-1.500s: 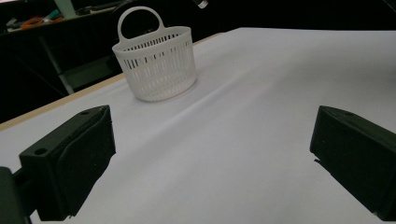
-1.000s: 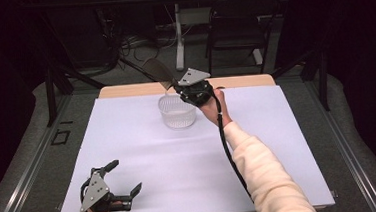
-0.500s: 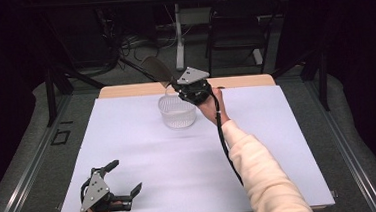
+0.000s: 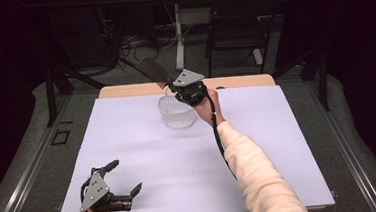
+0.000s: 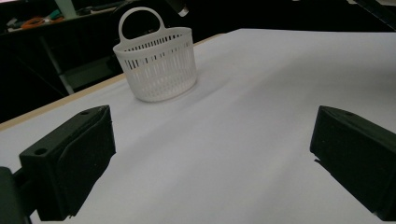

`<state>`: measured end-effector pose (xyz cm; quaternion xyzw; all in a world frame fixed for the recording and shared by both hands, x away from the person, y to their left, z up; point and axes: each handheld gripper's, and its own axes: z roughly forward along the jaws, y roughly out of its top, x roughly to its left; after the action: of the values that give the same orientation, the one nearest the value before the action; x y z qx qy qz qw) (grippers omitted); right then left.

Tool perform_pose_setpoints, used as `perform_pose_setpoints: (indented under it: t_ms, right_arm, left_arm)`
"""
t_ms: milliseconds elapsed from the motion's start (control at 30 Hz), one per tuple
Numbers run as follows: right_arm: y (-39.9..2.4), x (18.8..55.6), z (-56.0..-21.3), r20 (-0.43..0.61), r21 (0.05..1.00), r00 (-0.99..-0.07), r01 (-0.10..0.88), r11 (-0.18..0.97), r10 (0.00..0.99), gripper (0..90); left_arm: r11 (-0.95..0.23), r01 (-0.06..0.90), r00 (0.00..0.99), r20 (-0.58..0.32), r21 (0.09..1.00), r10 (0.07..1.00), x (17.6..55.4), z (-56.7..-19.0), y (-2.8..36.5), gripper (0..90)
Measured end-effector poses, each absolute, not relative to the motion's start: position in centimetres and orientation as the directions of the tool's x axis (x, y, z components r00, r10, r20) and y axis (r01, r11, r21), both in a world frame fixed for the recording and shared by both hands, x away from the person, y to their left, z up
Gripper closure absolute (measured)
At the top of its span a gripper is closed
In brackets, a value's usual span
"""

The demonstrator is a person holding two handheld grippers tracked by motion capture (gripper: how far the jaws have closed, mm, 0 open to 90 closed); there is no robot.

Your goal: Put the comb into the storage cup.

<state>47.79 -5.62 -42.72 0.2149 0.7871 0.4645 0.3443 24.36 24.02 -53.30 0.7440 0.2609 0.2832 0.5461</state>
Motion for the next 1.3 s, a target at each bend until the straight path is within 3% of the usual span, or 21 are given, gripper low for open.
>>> perform_pose_setpoints:
  t_ms: [1300]
  right_arm:
    - [-4.9,48.7,-44.3,-0.291,0.897,-0.693,0.042,0.44,0.66,72.7]
  left_arm:
    - [-0.268,0.083,0.701,0.135,0.96,0.7,24.4,-53.3,24.1,0.1]
